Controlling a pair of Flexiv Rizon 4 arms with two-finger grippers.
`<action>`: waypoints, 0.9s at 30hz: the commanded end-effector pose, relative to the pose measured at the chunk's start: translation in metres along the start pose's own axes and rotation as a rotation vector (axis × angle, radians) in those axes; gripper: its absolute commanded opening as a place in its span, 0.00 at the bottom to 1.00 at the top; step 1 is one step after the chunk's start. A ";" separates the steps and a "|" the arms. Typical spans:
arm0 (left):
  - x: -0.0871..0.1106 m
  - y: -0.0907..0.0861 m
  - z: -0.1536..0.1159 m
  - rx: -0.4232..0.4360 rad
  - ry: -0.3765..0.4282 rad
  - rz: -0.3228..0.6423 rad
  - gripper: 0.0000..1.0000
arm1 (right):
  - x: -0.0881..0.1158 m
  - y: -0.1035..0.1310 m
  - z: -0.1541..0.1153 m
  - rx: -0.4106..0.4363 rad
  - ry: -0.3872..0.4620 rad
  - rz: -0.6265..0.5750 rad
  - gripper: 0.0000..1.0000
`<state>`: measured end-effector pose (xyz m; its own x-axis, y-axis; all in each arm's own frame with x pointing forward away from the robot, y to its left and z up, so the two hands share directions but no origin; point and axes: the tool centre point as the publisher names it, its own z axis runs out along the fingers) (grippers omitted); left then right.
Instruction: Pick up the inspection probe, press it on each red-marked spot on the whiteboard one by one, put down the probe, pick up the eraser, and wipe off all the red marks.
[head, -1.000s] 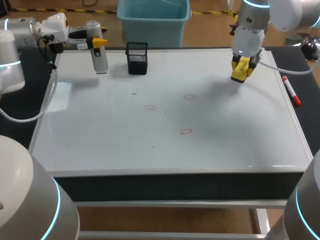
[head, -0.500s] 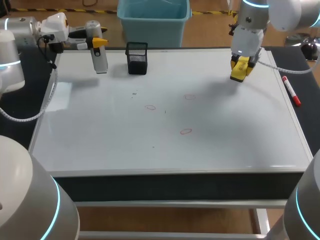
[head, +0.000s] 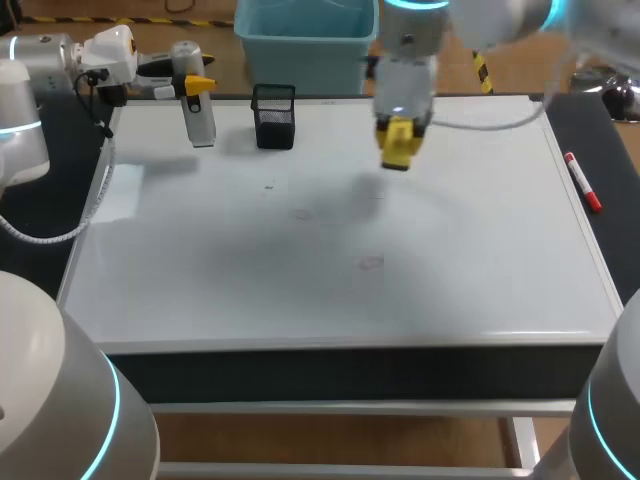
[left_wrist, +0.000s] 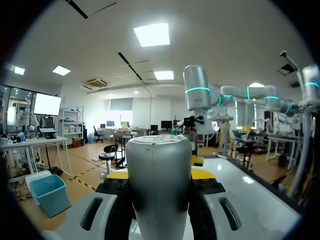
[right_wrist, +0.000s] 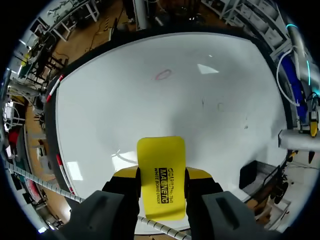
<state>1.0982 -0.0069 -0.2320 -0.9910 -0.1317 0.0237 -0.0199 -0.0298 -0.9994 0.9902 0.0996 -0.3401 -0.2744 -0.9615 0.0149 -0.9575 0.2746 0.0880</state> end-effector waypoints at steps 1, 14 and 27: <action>-0.002 0.000 0.000 0.002 0.005 -0.001 0.00 | -0.040 0.019 0.017 0.014 0.081 -0.037 0.00; -0.002 0.000 0.000 0.002 0.005 -0.001 0.00 | -0.129 0.052 0.047 -0.040 0.066 -0.117 0.00; -0.002 0.000 0.000 0.002 0.005 -0.001 0.00 | -0.159 0.065 0.070 -0.093 0.066 -0.124 0.00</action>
<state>1.0983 -0.0070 -0.2322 -0.9910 -0.1317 0.0236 -0.0198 -0.0301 -0.9994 0.9591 0.2636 -0.4001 -0.1499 -0.9887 0.0072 -0.9729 0.1488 0.1770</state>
